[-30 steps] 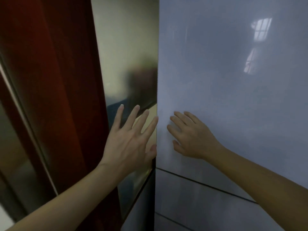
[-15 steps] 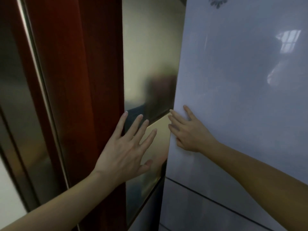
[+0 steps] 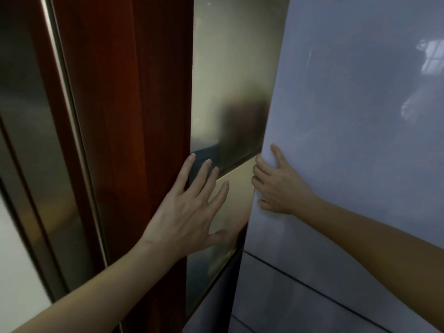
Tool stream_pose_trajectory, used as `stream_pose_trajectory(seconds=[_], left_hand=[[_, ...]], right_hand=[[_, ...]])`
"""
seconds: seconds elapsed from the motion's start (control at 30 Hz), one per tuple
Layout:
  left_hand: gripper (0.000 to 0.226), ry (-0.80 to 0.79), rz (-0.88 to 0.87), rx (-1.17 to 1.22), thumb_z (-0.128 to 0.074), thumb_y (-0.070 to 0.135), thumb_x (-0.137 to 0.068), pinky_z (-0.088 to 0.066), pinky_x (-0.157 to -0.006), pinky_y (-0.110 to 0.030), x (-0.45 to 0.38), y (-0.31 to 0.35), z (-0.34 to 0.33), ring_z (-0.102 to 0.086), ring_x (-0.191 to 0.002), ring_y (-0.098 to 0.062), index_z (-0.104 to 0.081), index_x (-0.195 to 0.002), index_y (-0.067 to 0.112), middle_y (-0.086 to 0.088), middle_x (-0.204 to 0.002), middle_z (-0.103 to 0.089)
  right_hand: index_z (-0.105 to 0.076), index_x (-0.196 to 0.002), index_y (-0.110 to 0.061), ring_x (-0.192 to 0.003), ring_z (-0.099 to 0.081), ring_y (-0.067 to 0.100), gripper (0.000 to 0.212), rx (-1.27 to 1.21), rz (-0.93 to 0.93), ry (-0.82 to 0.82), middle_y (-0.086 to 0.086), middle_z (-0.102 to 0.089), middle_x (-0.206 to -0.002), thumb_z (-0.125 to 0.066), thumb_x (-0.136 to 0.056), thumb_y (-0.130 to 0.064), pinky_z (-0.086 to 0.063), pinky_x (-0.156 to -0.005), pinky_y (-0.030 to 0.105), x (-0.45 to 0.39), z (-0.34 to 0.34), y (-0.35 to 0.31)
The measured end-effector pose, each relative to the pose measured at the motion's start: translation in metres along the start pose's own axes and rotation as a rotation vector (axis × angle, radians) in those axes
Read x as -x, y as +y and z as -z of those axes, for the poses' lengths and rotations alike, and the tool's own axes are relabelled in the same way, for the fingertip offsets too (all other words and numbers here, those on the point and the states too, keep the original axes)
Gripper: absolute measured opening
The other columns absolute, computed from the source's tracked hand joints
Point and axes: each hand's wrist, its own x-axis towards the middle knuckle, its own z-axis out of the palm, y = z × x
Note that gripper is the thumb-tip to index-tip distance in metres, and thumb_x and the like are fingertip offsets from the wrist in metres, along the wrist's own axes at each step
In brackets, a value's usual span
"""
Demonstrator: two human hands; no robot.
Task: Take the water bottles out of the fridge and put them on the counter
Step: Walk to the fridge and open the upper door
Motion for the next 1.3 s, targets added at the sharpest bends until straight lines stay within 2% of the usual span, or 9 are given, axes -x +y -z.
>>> stream_pose_trajectory(seconds=[0.2,0.33,0.5,0.63,0.73,0.87,1.07,1.13,1.3], left_hand=[[0.099,-0.019,0.032,-0.06,-0.02,0.082,-0.088,0.006,-0.117,-0.071,0.0,0.002,-0.002,-0.017,-0.151,-0.05,-0.03,-0.157,0.012,-0.03,-0.16,-0.029],[0.099,-0.006,0.042,-0.078,-0.019,0.082,-0.088,0.008,-0.117,-0.07,0.0,0.002,-0.003,-0.018,-0.15,-0.05,-0.029,-0.156,0.01,-0.032,-0.159,-0.03],[0.098,-0.026,0.052,-0.112,-0.014,0.08,-0.088,0.009,-0.118,-0.069,-0.002,0.003,-0.002,-0.02,-0.15,-0.049,-0.029,-0.156,0.011,-0.031,-0.159,-0.031],[0.095,-0.041,0.056,-0.136,-0.013,0.077,-0.09,0.01,-0.118,-0.069,-0.001,0.003,0.003,-0.022,-0.149,-0.048,-0.031,-0.156,0.011,-0.03,-0.158,-0.033],[0.087,-0.05,0.07,-0.12,-0.022,0.072,-0.093,0.011,-0.118,-0.069,0.004,0.005,0.01,-0.024,-0.149,-0.046,-0.036,-0.154,0.011,-0.029,-0.157,-0.035],[0.071,-0.024,0.122,-0.016,-0.044,0.054,-0.093,0.006,-0.121,-0.065,0.025,0.004,0.023,-0.022,-0.152,-0.042,-0.045,-0.149,0.01,-0.026,-0.16,-0.032],[0.071,-0.031,0.144,-0.006,-0.042,0.045,-0.095,0.014,-0.122,-0.056,0.057,0.004,0.028,-0.005,-0.155,-0.039,-0.032,-0.156,0.01,-0.025,-0.166,-0.013],[0.072,-0.004,0.128,-0.01,-0.038,0.045,-0.096,0.016,-0.122,-0.053,0.064,-0.001,0.03,0.0,-0.156,-0.039,-0.026,-0.158,0.01,-0.026,-0.166,-0.008],[0.072,0.053,0.043,0.081,-0.04,0.048,-0.095,0.009,-0.124,-0.053,0.08,-0.011,0.036,-0.002,-0.156,-0.038,-0.027,-0.158,0.013,-0.023,-0.167,-0.012]], right_hand=[[-0.061,-0.122,-0.007,-0.137,-0.039,0.04,0.061,0.016,-0.012,-0.032,0.019,-0.055,-0.132,-0.036,-0.097,-0.057,-0.006,-0.113,0.078,-0.001,0.01,-0.001],[-0.064,-0.117,-0.007,-0.135,-0.041,0.039,0.06,-0.007,-0.037,-0.044,0.018,-0.057,-0.128,-0.035,-0.096,-0.055,-0.008,-0.112,0.078,0.0,0.018,-0.002],[-0.068,-0.104,-0.008,-0.128,-0.046,0.038,0.052,-0.054,-0.011,0.051,0.017,-0.061,-0.115,-0.041,-0.094,-0.051,-0.009,-0.112,0.077,0.008,0.028,-0.01],[-0.068,-0.106,-0.008,-0.129,-0.046,0.039,0.052,-0.054,-0.009,0.06,0.018,-0.061,-0.118,-0.041,-0.095,-0.05,-0.007,-0.113,0.077,0.016,0.043,-0.013],[-0.068,-0.108,-0.008,-0.13,-0.045,0.039,0.055,-0.065,-0.008,0.081,0.018,-0.061,-0.121,-0.038,-0.096,-0.052,-0.005,-0.113,0.078,0.02,0.052,-0.019],[-0.069,-0.102,-0.008,-0.127,-0.05,0.039,0.049,-0.11,0.025,0.24,0.019,-0.063,-0.115,-0.041,-0.096,-0.048,-0.009,-0.112,0.077,0.03,0.057,-0.03],[-0.065,-0.095,-0.005,-0.122,-0.053,0.038,0.04,-0.169,-0.006,0.45,0.02,-0.063,-0.106,-0.044,-0.095,-0.039,-0.013,-0.114,0.077,0.053,0.082,-0.052],[-0.065,-0.094,-0.005,-0.121,-0.053,0.037,0.04,-0.161,-0.011,0.448,0.019,-0.063,-0.105,-0.046,-0.093,-0.04,-0.014,-0.114,0.077,0.061,0.097,-0.057],[-0.069,-0.097,-0.003,-0.126,-0.053,0.036,0.046,-0.134,-0.097,0.346,0.019,-0.065,-0.11,-0.048,-0.09,-0.044,-0.014,-0.114,0.076,0.085,0.138,-0.076]])
